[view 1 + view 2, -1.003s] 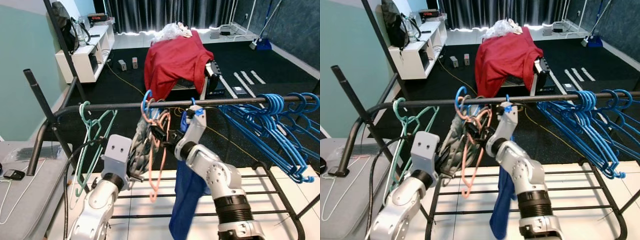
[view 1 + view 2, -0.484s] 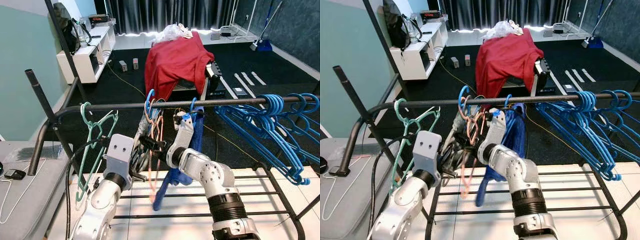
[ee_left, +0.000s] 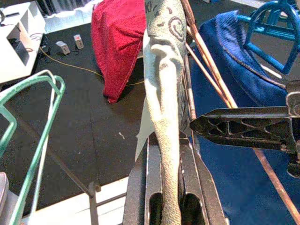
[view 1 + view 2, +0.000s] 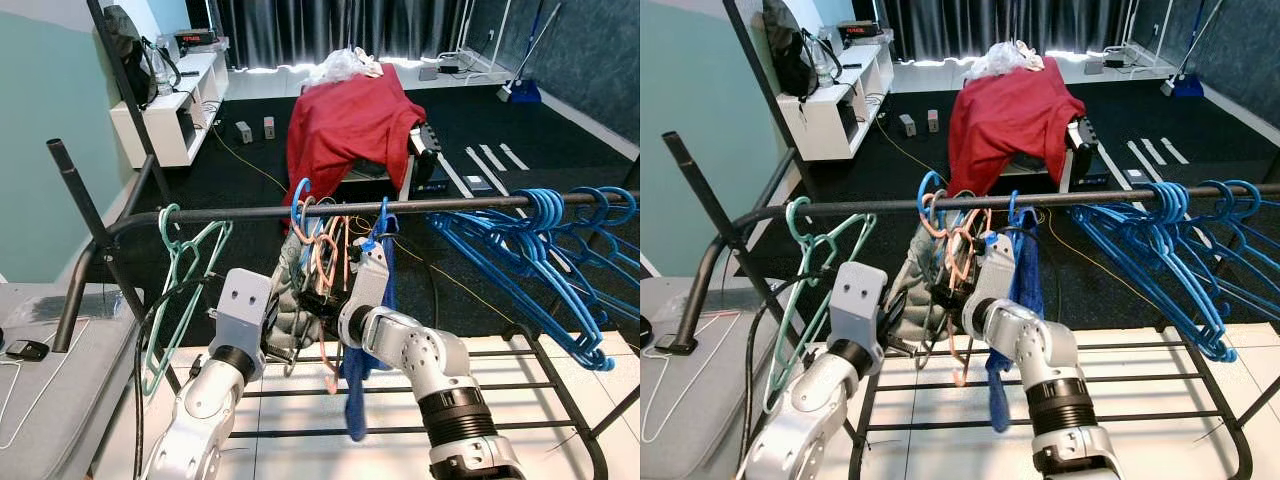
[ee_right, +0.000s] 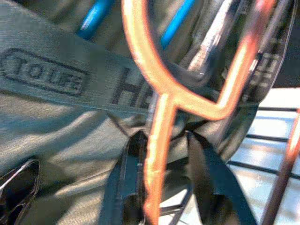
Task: Hang hanger
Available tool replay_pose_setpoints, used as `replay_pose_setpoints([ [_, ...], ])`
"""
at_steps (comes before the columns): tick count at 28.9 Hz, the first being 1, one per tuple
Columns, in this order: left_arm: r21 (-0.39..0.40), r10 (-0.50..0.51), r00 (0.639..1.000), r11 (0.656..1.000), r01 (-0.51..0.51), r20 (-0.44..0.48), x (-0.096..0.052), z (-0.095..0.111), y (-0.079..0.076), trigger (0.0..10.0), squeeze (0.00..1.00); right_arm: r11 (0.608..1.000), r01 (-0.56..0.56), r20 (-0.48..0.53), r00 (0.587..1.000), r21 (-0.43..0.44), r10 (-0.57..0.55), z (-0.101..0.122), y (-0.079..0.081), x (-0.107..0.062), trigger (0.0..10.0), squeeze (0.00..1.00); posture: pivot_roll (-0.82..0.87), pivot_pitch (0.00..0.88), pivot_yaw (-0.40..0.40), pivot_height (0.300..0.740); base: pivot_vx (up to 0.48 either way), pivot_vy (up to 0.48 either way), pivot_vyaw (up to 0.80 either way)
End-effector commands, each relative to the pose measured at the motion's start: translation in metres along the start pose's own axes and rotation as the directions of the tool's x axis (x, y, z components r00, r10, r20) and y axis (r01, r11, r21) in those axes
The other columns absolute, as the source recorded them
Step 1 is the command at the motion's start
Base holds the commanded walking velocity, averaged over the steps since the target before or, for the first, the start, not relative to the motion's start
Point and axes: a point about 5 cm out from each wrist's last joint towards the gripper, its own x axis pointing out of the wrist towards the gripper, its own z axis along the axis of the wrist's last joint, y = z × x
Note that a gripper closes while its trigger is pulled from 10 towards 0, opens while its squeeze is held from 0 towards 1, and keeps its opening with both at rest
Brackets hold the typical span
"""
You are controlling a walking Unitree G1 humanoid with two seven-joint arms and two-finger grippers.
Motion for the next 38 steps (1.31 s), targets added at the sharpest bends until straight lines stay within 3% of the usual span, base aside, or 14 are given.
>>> replay_pose_setpoints([
  [1,0.002,0.011,0.998,1.000,-0.011,0.057,0.001,0.013,0.000,0.0,0.00,0.999,-0.029,0.022,0.999,-0.028,0.029,0.001,0.004,-0.001,0.0,0.00,0.02,0.000,0.000,0.740,0.000,0.000,0.00],
  [10,0.006,0.007,0.998,1.000,-0.007,0.058,0.004,0.013,0.000,0.0,0.00,0.979,-0.162,0.034,0.985,-0.123,0.167,0.005,0.016,-0.012,0.0,0.00,0.01,0.000,0.006,0.740,0.000,0.000,0.00],
  [12,0.011,0.005,0.998,1.000,-0.006,0.056,0.004,0.012,0.000,0.0,0.00,0.965,-0.217,0.015,0.975,-0.147,0.221,0.004,0.019,-0.023,0.0,0.00,0.00,0.000,0.008,0.740,0.000,0.000,0.00],
  [18,0.013,0.007,0.999,1.000,-0.008,0.052,0.004,0.011,0.001,0.0,0.00,0.964,-0.221,-0.018,0.975,-0.150,0.220,-0.002,0.013,-0.032,0.0,0.00,0.00,0.000,0.011,0.740,0.000,0.000,0.00],
  [19,0.014,0.029,0.999,0.999,-0.030,0.041,0.005,0.009,0.007,0.0,0.00,0.961,-0.241,-0.002,0.970,-0.137,0.243,-0.005,0.008,-0.043,0.0,0.00,-0.01,0.000,0.016,0.740,0.000,0.000,0.00],
  [22,0.013,0.041,0.998,0.999,-0.042,0.037,0.005,0.008,0.010,0.0,0.00,0.958,-0.254,0.013,0.966,-0.133,0.258,-0.005,0.006,-0.047,0.0,0.00,-0.01,0.000,0.016,0.740,0.000,0.000,0.00],
  [24,0.008,0.082,0.996,0.997,-0.083,0.026,0.005,0.005,0.022,0.0,0.00,0.972,-0.228,0.128,0.964,-0.060,0.234,0.006,-0.005,-0.056,0.0,0.00,-0.01,0.000,0.019,0.740,0.000,0.000,0.00],
  [28,0.007,0.094,0.995,0.996,-0.094,0.023,0.004,0.004,0.025,0.0,0.00,0.977,-0.211,0.174,0.962,-0.022,0.212,0.010,-0.011,-0.059,0.0,0.00,-0.01,0.000,0.019,0.740,0.000,0.000,0.00],
  [31,0.006,0.105,0.994,0.994,-0.105,0.018,0.004,0.003,0.028,0.0,0.00,0.983,-0.177,0.266,0.951,0.054,0.157,0.023,-0.022,-0.062,0.0,0.00,-0.01,0.000,0.019,0.740,0.000,0.000,0.00],
  [38,0.004,0.111,0.994,0.994,-0.111,0.020,0.003,0.003,0.028,0.0,0.00,0.987,-0.112,0.247,0.966,0.118,0.080,0.026,-0.032,-0.056,0.0,0.00,-0.01,0.000,0.016,0.740,0.000,0.000,0.00],
])
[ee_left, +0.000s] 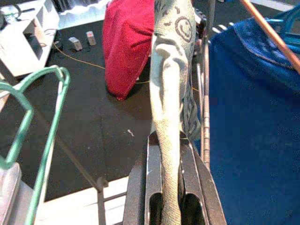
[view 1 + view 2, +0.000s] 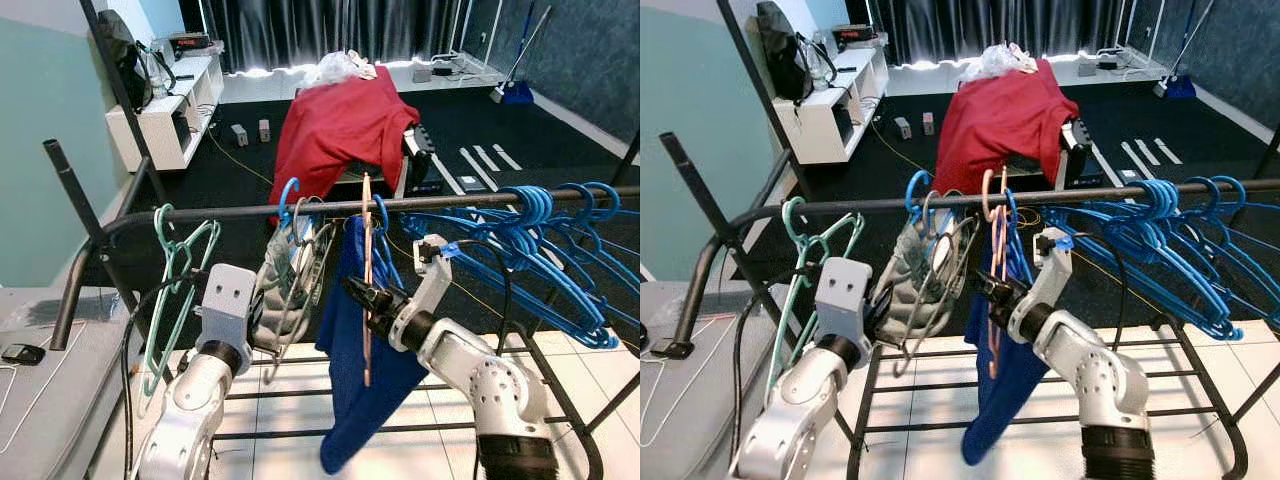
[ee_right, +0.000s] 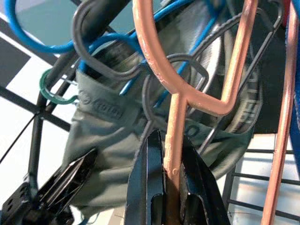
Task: Hang hanger
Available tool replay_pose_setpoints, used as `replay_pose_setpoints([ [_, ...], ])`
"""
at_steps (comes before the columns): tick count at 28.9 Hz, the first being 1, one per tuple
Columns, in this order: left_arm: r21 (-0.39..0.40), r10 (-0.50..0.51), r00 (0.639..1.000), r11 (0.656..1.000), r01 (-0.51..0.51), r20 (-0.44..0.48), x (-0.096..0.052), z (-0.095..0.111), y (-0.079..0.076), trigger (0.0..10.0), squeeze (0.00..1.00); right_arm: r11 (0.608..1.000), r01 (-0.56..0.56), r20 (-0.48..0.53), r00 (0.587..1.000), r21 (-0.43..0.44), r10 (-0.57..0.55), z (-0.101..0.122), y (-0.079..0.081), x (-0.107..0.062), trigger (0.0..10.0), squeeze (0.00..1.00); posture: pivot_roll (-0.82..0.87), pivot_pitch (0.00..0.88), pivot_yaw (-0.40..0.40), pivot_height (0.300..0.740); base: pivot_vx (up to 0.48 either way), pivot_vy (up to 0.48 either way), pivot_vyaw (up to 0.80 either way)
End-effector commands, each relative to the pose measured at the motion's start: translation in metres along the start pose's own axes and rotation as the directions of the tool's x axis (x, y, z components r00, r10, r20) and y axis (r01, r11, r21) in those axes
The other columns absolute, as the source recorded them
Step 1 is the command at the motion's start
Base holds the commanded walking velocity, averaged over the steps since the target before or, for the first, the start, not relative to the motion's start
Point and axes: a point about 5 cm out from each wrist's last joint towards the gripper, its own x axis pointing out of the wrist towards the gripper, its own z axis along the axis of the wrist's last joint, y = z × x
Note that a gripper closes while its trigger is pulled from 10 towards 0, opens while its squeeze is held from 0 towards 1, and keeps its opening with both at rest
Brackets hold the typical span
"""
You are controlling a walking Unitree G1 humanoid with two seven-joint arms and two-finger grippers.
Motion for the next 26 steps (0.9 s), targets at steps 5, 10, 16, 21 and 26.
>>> replay_pose_setpoints([
  [5,0.007,0.034,0.998,0.999,-0.034,0.045,-0.001,0.008,0.006,0.0,0.00,0.999,0.045,-0.074,0.996,0.003,-0.045,-0.004,-0.003,0.012,0.0,0.00,0.00,0.000,0.015,0.740,0.000,0.000,0.00],
  [10,0.011,0.034,0.998,0.999,-0.035,0.051,-0.002,0.009,0.007,0.0,0.00,0.999,0.045,-0.139,0.989,-0.006,-0.046,-0.008,-0.001,0.023,0.0,0.00,0.02,0.000,0.006,0.740,0.000,0.000,0.00],
  [16,0.014,0.038,0.998,0.999,-0.039,0.057,-0.006,0.010,0.008,0.0,0.00,0.997,0.080,-0.205,0.976,-0.005,-0.079,-0.014,-0.007,0.031,0.0,0.00,0.04,0.000,0.001,0.740,0.000,0.000,0.00],
  [21,0.026,0.049,0.998,0.998,-0.050,0.043,-0.017,0.007,0.014,0.0,0.00,0.986,0.167,-0.250,0.955,0.004,-0.160,-0.019,-0.022,0.034,0.0,0.00,0.06,0.000,0.003,0.740,0.000,0.000,0.00],
  [26,0.039,0.056,0.998,0.998,-0.057,0.028,-0.023,0.004,0.018,0.0,0.00,0.974,0.225,-0.246,0.946,0.036,-0.209,-0.021,-0.032,0.033,0.0,0.00,0.07,0.000,0.006,0.740,0.000,0.000,0.00],
])
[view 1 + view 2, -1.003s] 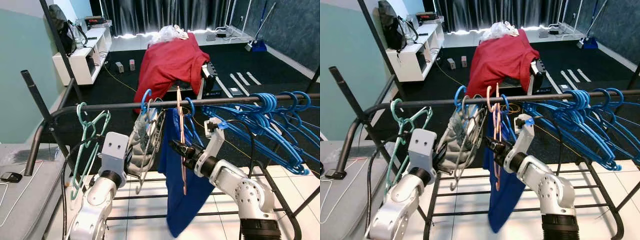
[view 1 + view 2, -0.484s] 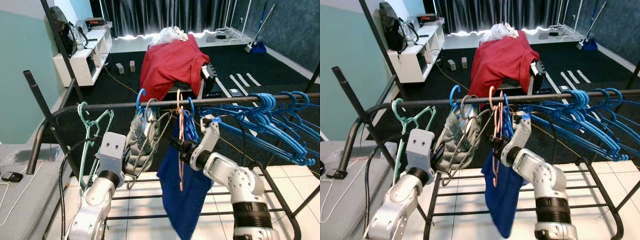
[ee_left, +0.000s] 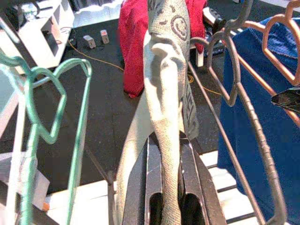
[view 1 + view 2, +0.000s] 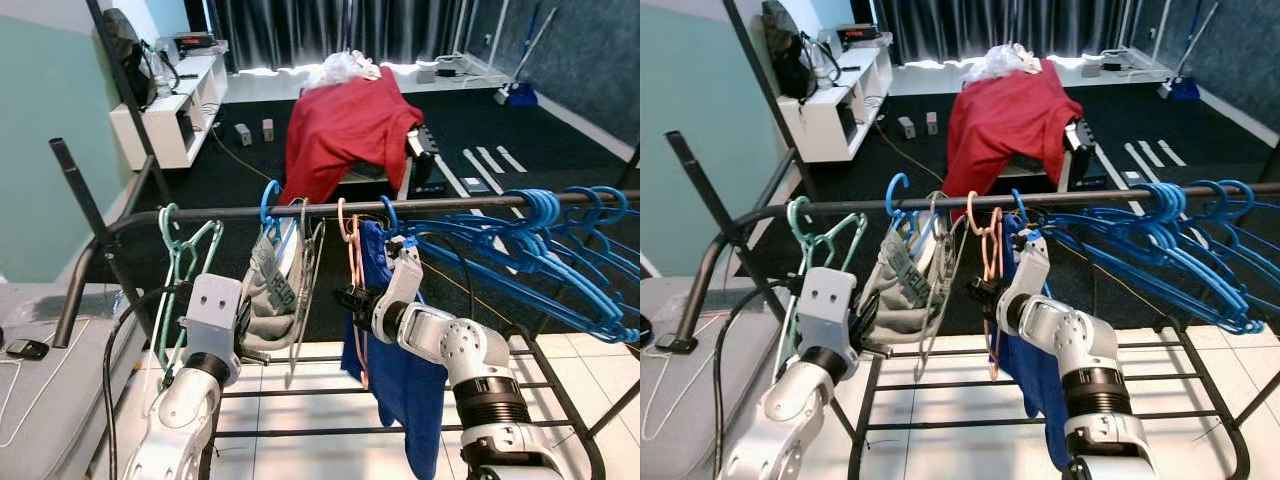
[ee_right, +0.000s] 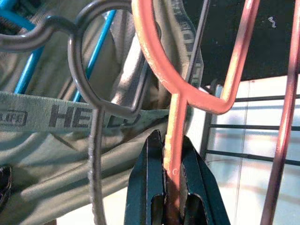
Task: Hang hanger
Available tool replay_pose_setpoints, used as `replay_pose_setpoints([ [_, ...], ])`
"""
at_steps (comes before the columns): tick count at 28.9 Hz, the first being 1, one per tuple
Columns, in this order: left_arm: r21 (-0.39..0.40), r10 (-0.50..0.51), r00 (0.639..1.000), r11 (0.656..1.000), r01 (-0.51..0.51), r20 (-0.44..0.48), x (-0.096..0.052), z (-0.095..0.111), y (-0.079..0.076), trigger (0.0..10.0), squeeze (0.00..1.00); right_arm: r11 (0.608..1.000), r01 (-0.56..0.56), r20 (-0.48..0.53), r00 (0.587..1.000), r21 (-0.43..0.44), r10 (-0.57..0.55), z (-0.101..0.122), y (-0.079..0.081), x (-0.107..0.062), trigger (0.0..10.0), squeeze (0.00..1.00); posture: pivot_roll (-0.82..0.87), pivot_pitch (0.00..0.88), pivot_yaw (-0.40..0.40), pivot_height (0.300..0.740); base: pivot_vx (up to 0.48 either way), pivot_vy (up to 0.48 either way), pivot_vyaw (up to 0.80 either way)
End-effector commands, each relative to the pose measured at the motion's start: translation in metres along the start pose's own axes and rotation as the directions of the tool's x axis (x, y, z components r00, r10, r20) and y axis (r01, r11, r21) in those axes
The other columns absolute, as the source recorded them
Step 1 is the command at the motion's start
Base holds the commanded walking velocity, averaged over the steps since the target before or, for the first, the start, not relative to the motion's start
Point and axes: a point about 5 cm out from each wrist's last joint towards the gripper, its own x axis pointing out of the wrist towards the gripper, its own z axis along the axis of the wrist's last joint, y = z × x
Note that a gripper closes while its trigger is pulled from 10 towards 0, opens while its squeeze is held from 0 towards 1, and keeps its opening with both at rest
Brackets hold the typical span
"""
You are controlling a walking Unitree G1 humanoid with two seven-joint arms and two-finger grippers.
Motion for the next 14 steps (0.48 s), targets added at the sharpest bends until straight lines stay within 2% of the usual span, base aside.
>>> replay_pose_setpoints([
  [1,0.043,0.024,1.000,0.999,-0.024,0.013,-0.005,0.004,0.010,0.0,0.00,0.997,0.074,-0.046,0.996,0.011,-0.073,-0.014,-0.014,0.002,8.0,0.00,0.08,0.000,0.002,0.740,0.000,0.000,0.00],
  [2,0.043,0.024,1.000,0.999,-0.024,0.013,-0.005,0.004,0.010,0.0,0.00,0.997,0.074,-0.046,0.996,0.011,-0.073,-0.014,-0.014,0.002,8.0,0.00,0.08,0.000,0.002,0.740,0.000,0.000,0.00],
  [3,0.057,0.037,0.999,0.998,-0.037,0.003,-0.010,0.001,0.014,0.0,0.00,0.997,0.076,-0.055,0.996,-0.010,-0.076,-0.021,-0.015,0.003,10.0,0.00,0.08,0.000,0.002,0.740,0.000,0.000,0.00],
  [5,0.067,0.046,0.999,0.997,-0.046,-0.004,-0.014,0.000,0.017,0.0,0.00,0.997,0.071,-0.062,0.995,-0.037,-0.073,-0.026,-0.015,0.004,10.0,0.00,0.09,0.000,-0.001,0.740,0.000,0.000,0.00],
  [6,0.077,0.059,0.998,0.995,-0.058,-0.007,-0.020,-0.002,0.021,0.0,0.00,0.997,0.058,-0.058,0.996,-0.057,-0.061,-0.030,-0.015,0.003,10.0,1.00,0.10,0.000,-0.005,0.740,0.000,0.000,0.00],
  [8,0.091,0.070,0.997,0.993,-0.069,-0.007,-0.033,-0.004,0.027,0.0,0.00,0.998,0.016,-0.040,0.999,-0.069,-0.019,-0.031,-0.012,0.002,10.0,1.00,0.10,0.000,-0.008,0.740,0.000,0.000,0.00],
  [11,0.094,0.073,0.997,0.993,-0.072,-0.008,-0.041,-0.005,0.030,0.0,0.00,0.997,-0.016,-0.028,1.000,-0.080,0.013,-0.031,-0.010,0.000,10.0,1.00,0.11,0.000,-0.012,0.740,0.000,0.000,0.00],
  [14,0.089,0.018,1.000,0.996,-0.016,-0.023,-0.063,-0.010,0.028,0.0,0.00,0.987,-0.061,-0.018,0.998,-0.147,0.059,-0.034,-0.014,-0.008,10.0,1.00,0.12,0.000,-0.024,0.740,0.000,0.000,0.00],
])
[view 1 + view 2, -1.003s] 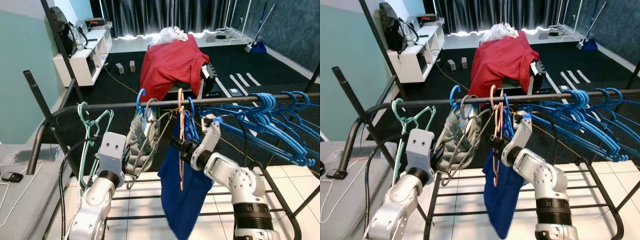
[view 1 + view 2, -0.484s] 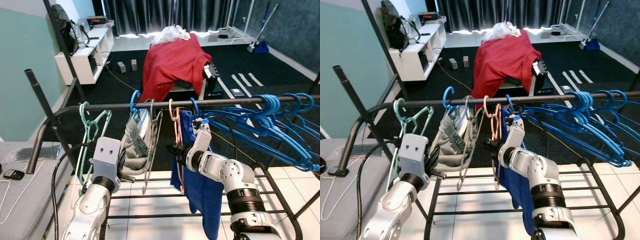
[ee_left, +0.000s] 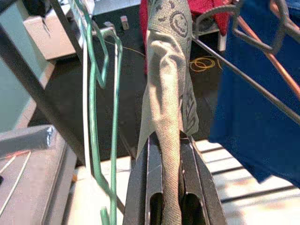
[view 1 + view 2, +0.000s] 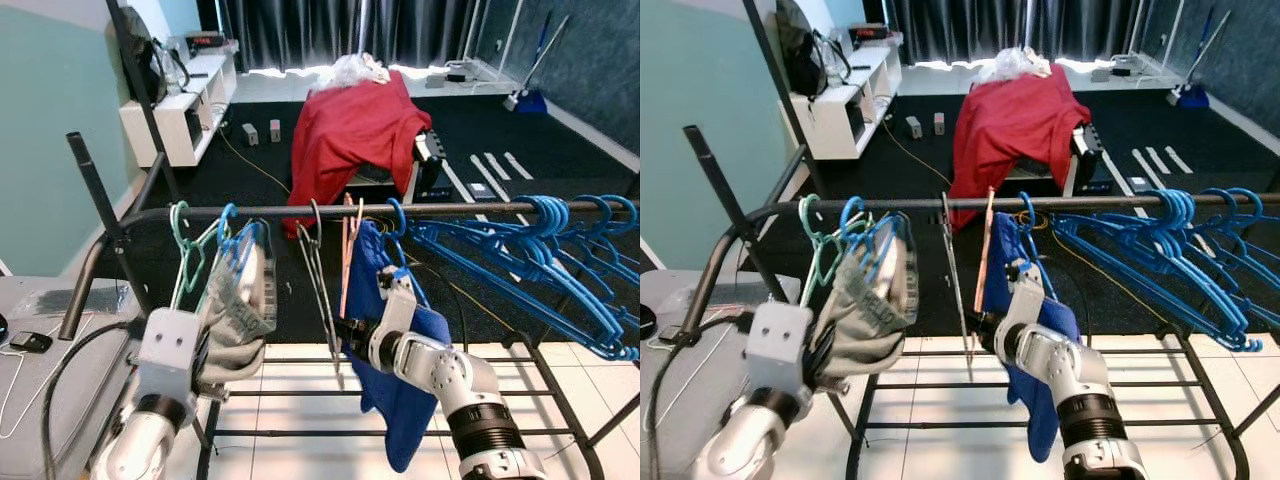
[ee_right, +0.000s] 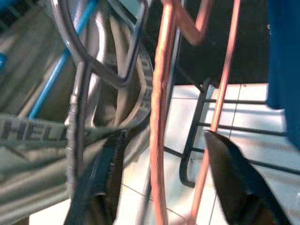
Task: Hang hanger
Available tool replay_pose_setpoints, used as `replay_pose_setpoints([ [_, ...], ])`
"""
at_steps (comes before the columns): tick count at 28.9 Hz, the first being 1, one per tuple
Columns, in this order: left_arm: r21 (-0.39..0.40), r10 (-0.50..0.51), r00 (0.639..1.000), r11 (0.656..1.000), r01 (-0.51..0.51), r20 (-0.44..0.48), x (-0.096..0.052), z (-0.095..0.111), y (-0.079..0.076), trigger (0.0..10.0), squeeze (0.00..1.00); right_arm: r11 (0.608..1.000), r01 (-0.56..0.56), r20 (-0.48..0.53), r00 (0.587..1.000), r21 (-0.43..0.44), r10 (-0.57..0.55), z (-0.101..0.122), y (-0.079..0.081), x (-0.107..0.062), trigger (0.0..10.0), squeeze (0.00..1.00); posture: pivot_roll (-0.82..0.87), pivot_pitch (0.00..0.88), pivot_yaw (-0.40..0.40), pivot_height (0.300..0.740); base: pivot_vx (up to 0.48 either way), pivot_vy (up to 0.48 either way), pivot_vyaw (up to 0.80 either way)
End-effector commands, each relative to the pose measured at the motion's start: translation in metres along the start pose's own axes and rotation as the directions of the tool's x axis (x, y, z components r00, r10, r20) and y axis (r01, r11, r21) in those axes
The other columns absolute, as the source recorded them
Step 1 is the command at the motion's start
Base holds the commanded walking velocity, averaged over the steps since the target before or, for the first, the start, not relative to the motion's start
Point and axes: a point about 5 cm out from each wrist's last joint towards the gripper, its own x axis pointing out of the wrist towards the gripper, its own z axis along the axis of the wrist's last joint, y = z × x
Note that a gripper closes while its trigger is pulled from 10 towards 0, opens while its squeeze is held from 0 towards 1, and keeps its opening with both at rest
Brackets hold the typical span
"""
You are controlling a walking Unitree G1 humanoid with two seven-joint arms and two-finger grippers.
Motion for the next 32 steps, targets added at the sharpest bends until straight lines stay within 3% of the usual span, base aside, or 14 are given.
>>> replay_pose_setpoints([
  [1,0.021,-0.052,0.998,0.998,0.052,0.033,-0.007,0.004,-0.002,0.0,0.00,0.999,-0.037,-0.005,0.999,-0.032,0.037,-0.006,0.000,-0.004,10.0,1.00,0.12,0.000,-0.028,0.740,0.000,0.000,0.00],
  [4,0.036,-0.117,0.993,0.993,0.116,0.029,-0.019,0.001,-0.004,0.0,0.00,0.988,-0.126,0.000,0.992,-0.087,0.127,-0.010,0.003,-0.017,10.0,1.00,0.12,0.000,-0.032,0.740,0.000,0.000,0.00],
  [5,0.043,-0.134,0.991,0.990,0.134,0.012,-0.026,-0.003,0.000,0.0,0.00,0.979,-0.167,-0.013,0.986,-0.116,0.167,-0.014,0.002,-0.026,10.0,0.00,0.11,0.000,-0.030,0.740,0.000,0.000,0.00],
  [8,0.036,-0.156,0.988,0.987,0.156,-0.007,-0.033,-0.007,0.004,0.0,0.00,0.967,-0.207,-0.029,0.978,-0.149,0.205,-0.018,0.001,-0.037,10.0,0.00,0.11,0.000,-0.028,0.740,0.000,0.000,0.00],
  [9,0.019,-0.197,0.980,0.980,0.198,-0.035,-0.040,-0.011,0.007,4.1,0.00,0.953,-0.252,-0.045,0.968,-0.170,0.248,-0.023,-0.001,-0.049,10.0,0.00,0.11,0.000,-0.030,0.740,0.000,0.000,0.00],
  [10,-0.003,-0.227,0.972,0.974,0.227,-0.055,-0.044,-0.013,0.008,5.0,0.00,0.943,-0.279,-0.043,0.960,-0.181,0.276,-0.024,-0.002,-0.059,10.0,0.00,0.11,0.000,-0.030,0.740,0.000,0.000,0.00],
  [11,-0.014,-0.239,0.969,0.971,0.238,-0.062,-0.043,-0.014,0.008,7.3,0.00,0.943,-0.275,-0.023,0.961,-0.186,0.276,-0.023,-0.004,-0.064,10.0,0.00,0.10,0.000,-0.027,0.740,0.000,0.000,0.00],
  [12,-0.014,-0.239,0.969,0.971,0.238,-0.062,-0.043,-0.014,0.008,7.3,0.00,0.943,-0.275,-0.023,0.961,-0.186,0.276,-0.023,-0.004,-0.064,10.0,0.00,0.10,0.000,-0.027,0.740,0.000,0.000,0.00],
  [13,-0.061,-0.236,0.971,0.971,0.233,-0.042,-0.034,-0.009,0.004,10.0,0.00,0.966,-0.203,0.071,0.974,-0.157,0.216,-0.015,-0.013,-0.065,10.0,0.00,0.09,0.000,-0.025,0.740,0.000,0.000,0.00],
  [17,-0.129,-0.241,0.970,0.962,0.241,0.012,-0.018,-0.001,-0.008,10.0,0.00,0.977,-0.194,0.220,0.952,-0.092,0.210,-0.001,-0.013,-0.067,10.0,0.00,0.06,0.000,-0.017,0.740,0.000,0.000,0.00],
  [26,-0.187,-0.258,0.966,0.948,0.258,0.023,-0.003,-0.002,-0.017,10.0,0.00,0.943,-0.300,0.239,0.915,-0.142,0.326,0.003,0.001,-0.079,10.0,0.00,0.03,0.000,-0.014,0.740,-0.280,0.000,0.00],
  [28,-0.178,-0.253,0.967,0.952,0.250,0.001,-0.002,-0.008,-0.011,10.0,0.00,0.938,-0.310,0.228,0.913,-0.156,0.339,0.002,0.001,-0.082,10.0,0.00,0.03,0.000,-0.013,0.740,-0.442,0.000,0.00],
  [30,-0.133,-0.232,0.971,0.966,0.222,-0.058,-0.006,-0.019,0.013,10.0,0.00,0.934,-0.314,0.222,0.911,-0.173,0.347,0.005,0.000,-0.084,10.0,0.00,0.03,0.000,-0.017,0.740,-0.442,0.000,0.00],
  [32,-0.113,-0.215,0.974,0.972,0.206,-0.076,-0.007,-0.021,0.024,10.0,0.00,0.933,-0.313,0.224,0.911,-0.176,0.347,0.006,0.000,-0.083,10.0,0.00,0.03,0.000,-0.021,0.740,-0.442,0.000,0.00],
])
